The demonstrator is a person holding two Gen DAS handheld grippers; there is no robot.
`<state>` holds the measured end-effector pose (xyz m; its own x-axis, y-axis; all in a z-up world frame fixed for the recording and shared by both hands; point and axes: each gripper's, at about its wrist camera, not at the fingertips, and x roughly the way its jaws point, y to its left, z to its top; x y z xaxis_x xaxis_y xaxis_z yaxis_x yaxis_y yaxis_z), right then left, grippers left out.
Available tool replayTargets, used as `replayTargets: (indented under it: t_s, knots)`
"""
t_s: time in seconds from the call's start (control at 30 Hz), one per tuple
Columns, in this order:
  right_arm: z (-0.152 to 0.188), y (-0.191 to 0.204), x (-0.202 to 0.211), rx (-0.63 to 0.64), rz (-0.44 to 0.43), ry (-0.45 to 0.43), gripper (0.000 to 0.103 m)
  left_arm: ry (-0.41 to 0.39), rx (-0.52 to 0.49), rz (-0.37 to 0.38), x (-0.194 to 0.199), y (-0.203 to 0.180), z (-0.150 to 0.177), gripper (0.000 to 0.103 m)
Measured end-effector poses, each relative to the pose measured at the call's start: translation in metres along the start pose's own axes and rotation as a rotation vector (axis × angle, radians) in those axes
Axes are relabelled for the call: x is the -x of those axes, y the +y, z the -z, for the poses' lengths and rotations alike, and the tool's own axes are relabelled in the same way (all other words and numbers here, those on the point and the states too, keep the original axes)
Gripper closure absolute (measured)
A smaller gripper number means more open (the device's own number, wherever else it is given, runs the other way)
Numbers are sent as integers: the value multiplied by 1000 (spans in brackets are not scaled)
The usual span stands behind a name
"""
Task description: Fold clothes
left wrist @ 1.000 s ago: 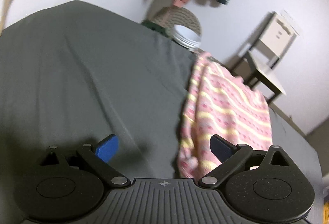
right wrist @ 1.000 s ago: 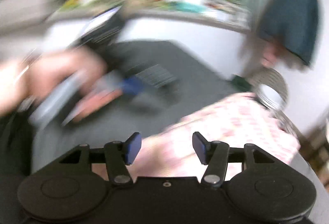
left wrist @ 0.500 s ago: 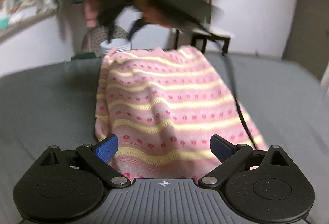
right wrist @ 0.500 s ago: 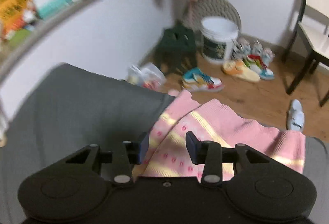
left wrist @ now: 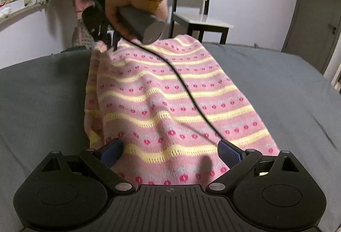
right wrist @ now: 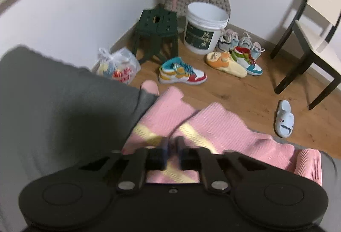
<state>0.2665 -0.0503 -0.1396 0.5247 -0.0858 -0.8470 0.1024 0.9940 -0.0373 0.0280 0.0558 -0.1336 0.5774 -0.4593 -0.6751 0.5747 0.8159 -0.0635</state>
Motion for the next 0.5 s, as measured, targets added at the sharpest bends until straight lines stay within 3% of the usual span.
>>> replayTargets:
  t_s: [0.1,0.2,0.4,0.43,0.5]
  knots:
    - [-1,-23,14,-87,-98,-32,96,30,-53,-19,-3,-7,3,7]
    - [-7,-29,26,-94,-134,-49,96,56,-96,-43,-7,-12,4,7]
    - [-23,-9,32,-45,-168,-105,97,89,-91,-43,-4,-13,5,7]
    - [-25,-3,30,-40,-177,-115,102,96,-86,-39,-3,-12,4,7]
    - [-27,7,23,-46,-151,-105,102,102,-75,-32,-3,-9,4,7]
